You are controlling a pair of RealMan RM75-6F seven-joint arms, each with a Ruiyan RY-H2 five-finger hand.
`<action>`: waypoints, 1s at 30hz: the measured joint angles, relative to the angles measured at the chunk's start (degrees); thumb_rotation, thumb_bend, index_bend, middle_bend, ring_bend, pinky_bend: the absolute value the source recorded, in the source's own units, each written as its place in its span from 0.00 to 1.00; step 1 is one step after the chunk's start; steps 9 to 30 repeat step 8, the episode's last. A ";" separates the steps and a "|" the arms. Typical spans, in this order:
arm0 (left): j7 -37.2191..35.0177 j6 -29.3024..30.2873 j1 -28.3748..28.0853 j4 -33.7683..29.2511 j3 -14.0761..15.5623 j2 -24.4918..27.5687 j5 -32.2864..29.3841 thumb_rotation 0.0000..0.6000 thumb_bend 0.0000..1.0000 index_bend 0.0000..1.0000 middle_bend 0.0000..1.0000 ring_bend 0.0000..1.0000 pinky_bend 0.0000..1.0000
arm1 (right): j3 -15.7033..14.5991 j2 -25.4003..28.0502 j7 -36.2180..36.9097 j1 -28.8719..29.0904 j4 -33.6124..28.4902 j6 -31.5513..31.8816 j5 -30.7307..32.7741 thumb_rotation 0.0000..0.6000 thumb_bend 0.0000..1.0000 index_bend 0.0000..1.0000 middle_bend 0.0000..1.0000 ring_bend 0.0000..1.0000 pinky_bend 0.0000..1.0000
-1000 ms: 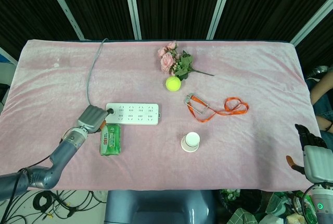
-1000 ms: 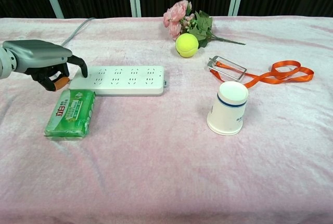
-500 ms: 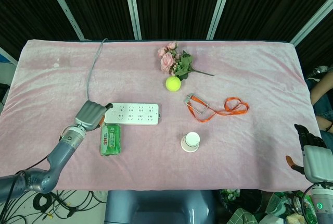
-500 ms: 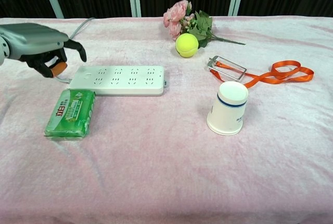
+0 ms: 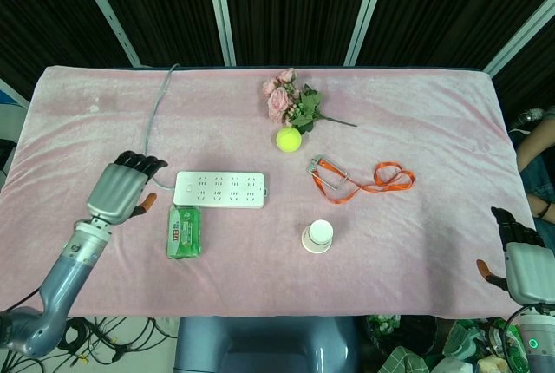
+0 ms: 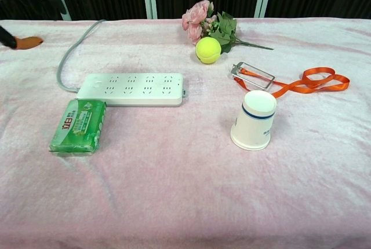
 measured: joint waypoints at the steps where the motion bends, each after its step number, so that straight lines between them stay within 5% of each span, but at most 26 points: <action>1: -0.25 1.32 1.38 -0.87 0.94 1.03 1.26 1.00 0.16 0.22 0.04 0.00 0.00 | -0.01 0.00 -0.04 0.01 -0.01 0.00 -0.02 1.00 0.17 0.04 0.09 0.19 0.20; 8: -6.88 12.41 13.35 -3.80 8.85 8.08 11.61 1.00 0.16 0.22 0.04 0.00 0.00 | -0.24 -0.08 -0.81 0.02 -0.34 0.31 -0.64 1.00 0.17 0.04 0.09 0.19 0.20; 30: -6.88 12.41 13.35 -3.80 8.85 8.08 11.61 1.00 0.16 0.22 0.04 0.00 0.00 | -0.24 -0.08 -0.81 0.02 -0.34 0.31 -0.64 1.00 0.17 0.04 0.09 0.19 0.20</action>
